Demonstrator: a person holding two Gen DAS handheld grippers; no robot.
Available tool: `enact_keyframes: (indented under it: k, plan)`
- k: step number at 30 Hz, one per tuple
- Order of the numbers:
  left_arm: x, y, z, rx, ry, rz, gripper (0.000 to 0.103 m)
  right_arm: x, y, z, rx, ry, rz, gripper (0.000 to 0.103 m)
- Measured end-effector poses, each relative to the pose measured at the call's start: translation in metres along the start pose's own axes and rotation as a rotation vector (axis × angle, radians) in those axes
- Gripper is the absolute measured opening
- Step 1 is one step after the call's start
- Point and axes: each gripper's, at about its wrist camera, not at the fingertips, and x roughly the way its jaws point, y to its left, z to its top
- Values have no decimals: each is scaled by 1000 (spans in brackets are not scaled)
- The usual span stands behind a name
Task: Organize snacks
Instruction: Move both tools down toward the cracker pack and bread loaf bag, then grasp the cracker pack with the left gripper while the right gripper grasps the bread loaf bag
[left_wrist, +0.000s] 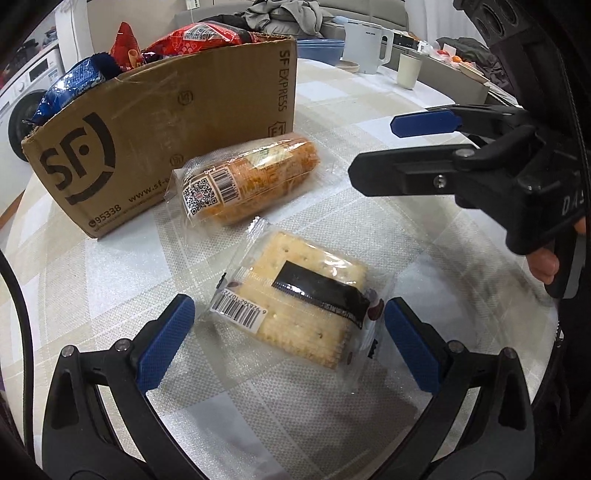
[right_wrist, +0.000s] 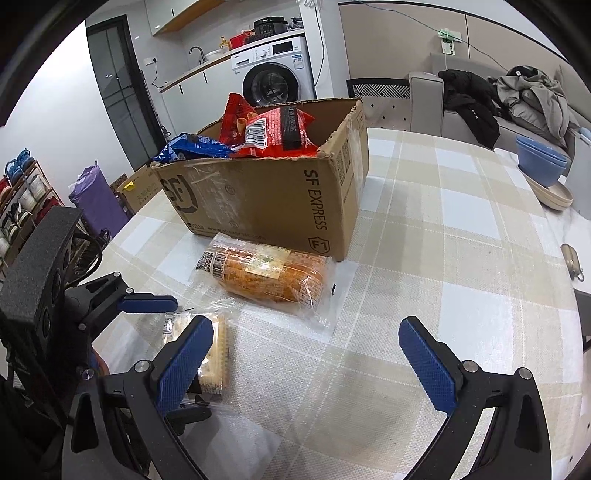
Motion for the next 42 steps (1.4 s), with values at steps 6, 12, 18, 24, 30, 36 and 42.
enact_keyframes:
  k: [6, 12, 18, 24, 30, 36, 42]
  plan:
    - [-4, 0, 0, 8, -8, -1, 97, 1, -1, -1, 4, 4, -5, 102]
    - [-7, -3, 1, 26, -27, -30, 81, 1, 0, -1, 4, 6, -6, 102]
    - [-11, 4, 3, -4, -46, -63, 68, -1, -1, -1, 2, 2, -8, 102]
    - [-18, 13, 1, -28, -57, -71, 67, -3, -1, -1, 5, -3, -6, 102]
    - [-29, 32, -8, -69, -73, -23, 67, 0, 1, 0, 11, 0, 3, 102]
    - [-31, 56, -8, -118, -90, 22, 67, 13, 9, 0, 9, 21, 26, 102]
    - [-30, 76, -12, -150, -89, 30, 67, 28, 16, 6, -17, 43, 36, 102]
